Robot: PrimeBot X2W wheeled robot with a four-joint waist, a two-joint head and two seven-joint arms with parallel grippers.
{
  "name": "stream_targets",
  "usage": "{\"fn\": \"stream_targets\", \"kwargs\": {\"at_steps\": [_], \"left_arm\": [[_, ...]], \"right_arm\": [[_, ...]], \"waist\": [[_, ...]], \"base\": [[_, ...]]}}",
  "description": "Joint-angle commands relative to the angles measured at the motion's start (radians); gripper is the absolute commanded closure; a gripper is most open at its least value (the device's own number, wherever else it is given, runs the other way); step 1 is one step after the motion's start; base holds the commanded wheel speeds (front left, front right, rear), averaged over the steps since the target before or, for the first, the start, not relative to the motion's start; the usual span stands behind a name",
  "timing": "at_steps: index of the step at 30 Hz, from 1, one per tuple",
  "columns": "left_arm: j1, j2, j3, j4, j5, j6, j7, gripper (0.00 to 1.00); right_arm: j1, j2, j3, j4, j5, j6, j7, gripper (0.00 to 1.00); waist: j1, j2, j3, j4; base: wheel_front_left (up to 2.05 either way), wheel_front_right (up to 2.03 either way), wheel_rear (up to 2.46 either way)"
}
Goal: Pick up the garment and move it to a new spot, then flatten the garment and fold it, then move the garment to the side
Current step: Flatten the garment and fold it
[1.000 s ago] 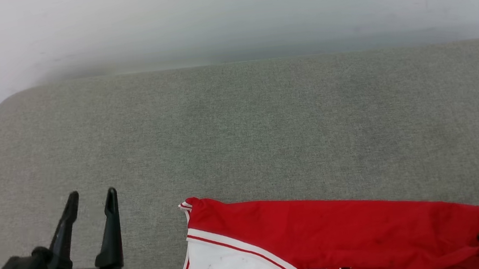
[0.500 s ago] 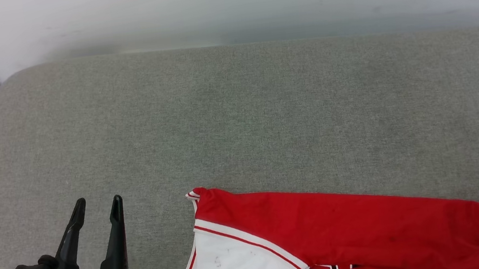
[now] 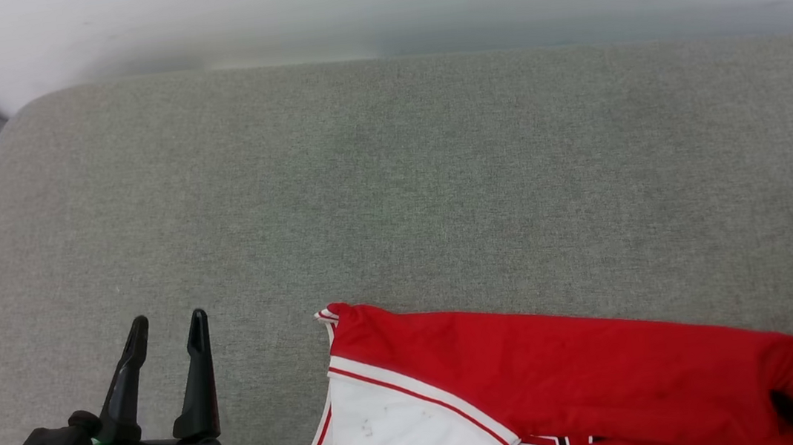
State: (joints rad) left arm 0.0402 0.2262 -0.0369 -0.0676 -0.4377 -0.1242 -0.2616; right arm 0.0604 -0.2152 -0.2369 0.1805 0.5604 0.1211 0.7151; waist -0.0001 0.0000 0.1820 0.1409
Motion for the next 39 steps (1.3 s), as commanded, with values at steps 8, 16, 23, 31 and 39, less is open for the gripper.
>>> {"fn": "stream_targets", "kwargs": {"at_steps": [8, 16, 23, 31, 39], "left_arm": [[0.013, 0.009, 0.002, 0.005, -0.005, -0.006, -0.004, 0.00], [0.019, 0.021, -0.013, 0.004, -0.011, -0.006, -0.004, 0.00], [0.031, 0.025, -0.024, 0.015, -0.013, -0.006, -0.004, 0.00], [0.056, 0.029, -0.032, 0.024, -0.019, -0.006, -0.004, 0.00], [0.074, 0.032, -0.039, 0.025, -0.018, -0.006, -0.004, 0.00]], "right_arm": [[0.012, 0.046, 0.067, 0.042, 0.007, 0.011, -0.015, 1.00], [-0.030, -0.033, -0.042, 0.053, -0.044, 0.008, -0.081, 1.00], [-0.074, -0.053, -0.173, 0.096, -0.147, 0.009, -0.143, 1.00], [-0.049, -0.034, -0.132, 0.058, -0.164, 0.009, -0.138, 1.00], [0.033, 0.003, -0.017, -0.142, -0.117, 0.009, -0.038, 1.00]], "waist": [[0.0001, 0.0000, -0.029, -0.020], [0.0001, 0.0000, -0.041, -0.038], [0.0001, 0.0000, -0.062, -0.046], [0.0001, 0.0000, -0.110, -0.053], [0.0001, 0.0000, -0.140, -0.056]], "base": [[0.00, 0.00, 0.00], [0.00, 0.00, 0.00], [0.00, 0.00, 0.00], [0.00, 0.00, 0.00], [0.00, 0.00, 0.00]]}}
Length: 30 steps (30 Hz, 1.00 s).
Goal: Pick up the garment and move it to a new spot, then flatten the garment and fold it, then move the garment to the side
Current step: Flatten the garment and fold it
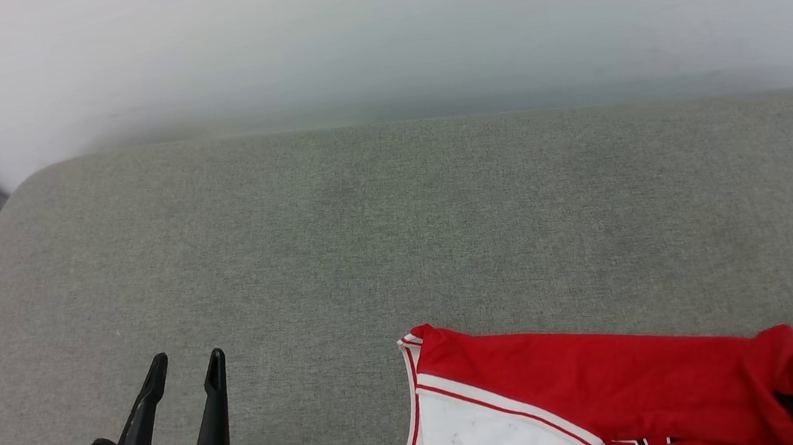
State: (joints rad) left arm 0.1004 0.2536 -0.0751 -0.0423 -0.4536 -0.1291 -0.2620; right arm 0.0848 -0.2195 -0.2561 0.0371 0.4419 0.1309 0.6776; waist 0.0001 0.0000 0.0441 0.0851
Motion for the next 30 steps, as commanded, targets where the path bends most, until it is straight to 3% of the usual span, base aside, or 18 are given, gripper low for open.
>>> {"fn": "stream_targets", "kwargs": {"at_steps": [1, 7, 12, 18, 30], "left_arm": [[0.015, 0.005, -0.001, 0.001, -0.002, -0.001, -0.004, 0.00], [0.019, 0.002, -0.009, 0.002, -0.004, -0.002, -0.003, 0.00], [0.014, 0.000, -0.013, 0.002, -0.006, -0.002, -0.003, 0.00], [0.005, -0.007, -0.024, 0.008, -0.006, -0.002, -0.003, 0.00], [-0.013, -0.017, -0.054, 0.028, -0.020, -0.001, -0.003, 0.00]], "right_arm": [[0.020, 0.021, 0.016, -0.031, 0.013, 0.000, 0.021, 1.00], [0.050, 0.140, 0.057, -0.189, 0.084, 0.000, 0.156, 1.00], [0.049, 0.170, 0.136, -0.227, 0.195, 0.000, 0.210, 1.00], [0.005, 0.171, 0.287, -0.140, 0.392, 0.000, 0.114, 1.00], [-0.215, 0.170, 0.504, 0.212, 0.495, 0.000, -0.132, 1.00]], "waist": [[-0.0001, 0.0000, -0.005, 0.001], [-0.0001, 0.0000, -0.019, 0.014], [-0.0001, 0.0000, -0.021, 0.032], [-0.0001, 0.0000, -0.019, 0.055], [-0.0001, 0.0000, -0.010, 0.114]], "base": [[0.00, 0.00, 0.00], [0.00, 0.00, 0.00], [0.00, 0.00, 0.00], [0.00, 0.00, 0.00], [0.00, 0.00, 0.00]]}}
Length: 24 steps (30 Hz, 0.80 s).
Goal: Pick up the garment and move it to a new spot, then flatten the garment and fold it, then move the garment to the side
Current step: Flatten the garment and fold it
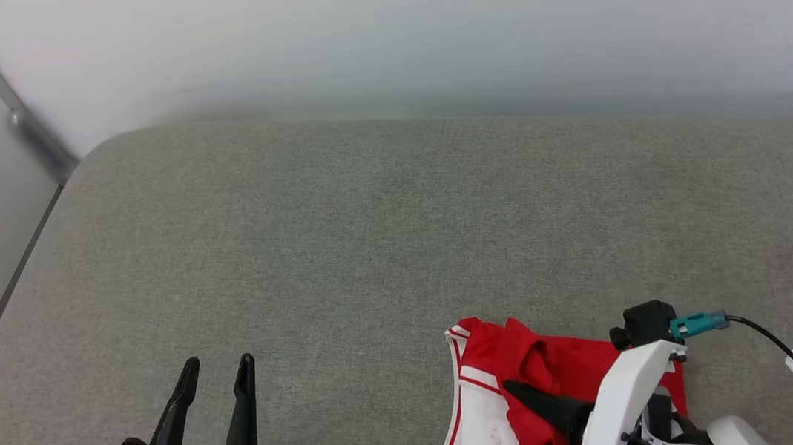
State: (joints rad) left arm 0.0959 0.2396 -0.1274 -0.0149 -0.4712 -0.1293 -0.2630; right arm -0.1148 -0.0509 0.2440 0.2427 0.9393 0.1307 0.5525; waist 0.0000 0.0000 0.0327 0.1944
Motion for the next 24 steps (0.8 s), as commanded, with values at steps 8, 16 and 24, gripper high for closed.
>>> {"fn": "stream_targets", "kwargs": {"at_steps": [8, 16, 24], "left_arm": [[0.012, -0.002, 0.009, 0.009, -0.011, -0.001, -0.002, 0.00], [0.015, 0.004, 0.013, 0.003, -0.003, -0.001, -0.002, 0.00], [-0.001, 0.003, 0.010, -0.005, -0.001, -0.001, -0.002, 0.00]], "right_arm": [[-0.104, 0.001, 0.090, 0.136, 0.050, 0.000, -0.079, 0.00], [-0.124, 0.000, 0.185, 0.068, 0.069, 0.000, -0.055, 0.00], [-0.158, 0.001, -0.002, -0.003, -0.215, 0.000, -0.021, 0.00]], "waist": [[0.0000, 0.0000, -0.006, 0.013], [0.0000, 0.0000, -0.020, -0.039], [0.0000, 0.0000, -0.006, -0.104]], "base": [[0.00, 0.00, 0.00], [0.00, 0.00, 0.00], [0.00, 0.00, 0.00]]}}
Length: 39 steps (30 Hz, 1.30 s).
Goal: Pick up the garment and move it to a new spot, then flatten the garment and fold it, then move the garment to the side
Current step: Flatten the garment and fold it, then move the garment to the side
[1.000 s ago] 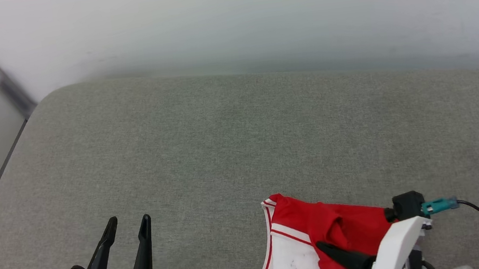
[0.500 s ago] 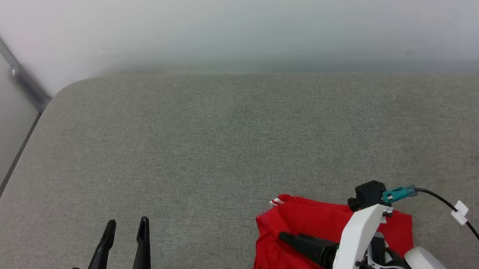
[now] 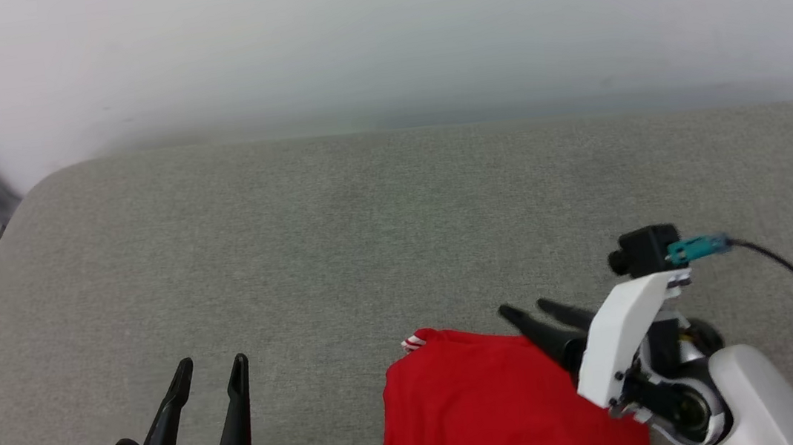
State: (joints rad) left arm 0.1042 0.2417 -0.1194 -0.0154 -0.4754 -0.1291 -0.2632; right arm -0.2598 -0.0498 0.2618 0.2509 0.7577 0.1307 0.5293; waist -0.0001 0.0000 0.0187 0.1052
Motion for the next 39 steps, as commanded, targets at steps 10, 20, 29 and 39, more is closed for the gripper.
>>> {"fn": "stream_targets", "kwargs": {"at_steps": [10, 20, 29, 39], "left_arm": [[-0.052, -0.021, 0.017, -0.010, 0.031, -0.001, -0.002, 0.00], [-0.069, -0.039, 0.005, -0.040, 0.064, -0.002, -0.002, 0.00], [-0.014, -0.067, 0.002, -0.089, 0.105, -0.002, -0.002, 0.00], [0.009, -0.081, 0.029, -0.112, 0.120, -0.001, -0.002, 0.00]], "right_arm": [[-0.032, -0.128, -0.182, -0.223, -0.528, 0.000, -0.115, 0.00], [0.124, -0.220, -0.233, -0.295, -0.549, 0.000, -0.442, 0.00], [0.260, -0.147, -0.264, -0.366, -0.567, 0.000, -0.574, 0.00], [0.307, -0.091, -0.262, -0.379, -0.598, 0.000, -0.581, 0.00]], "waist": [[0.0001, 0.0000, 0.056, -0.078], [0.0001, 0.0000, 0.066, -0.077], [0.0001, 0.0000, 0.047, -0.062], [0.0001, 0.0000, 0.029, -0.054]], "base": [[0.00, 0.00, 0.00], [0.00, 0.00, 0.00], [0.00, 0.00, 0.00], [0.00, 0.00, 0.00]]}}
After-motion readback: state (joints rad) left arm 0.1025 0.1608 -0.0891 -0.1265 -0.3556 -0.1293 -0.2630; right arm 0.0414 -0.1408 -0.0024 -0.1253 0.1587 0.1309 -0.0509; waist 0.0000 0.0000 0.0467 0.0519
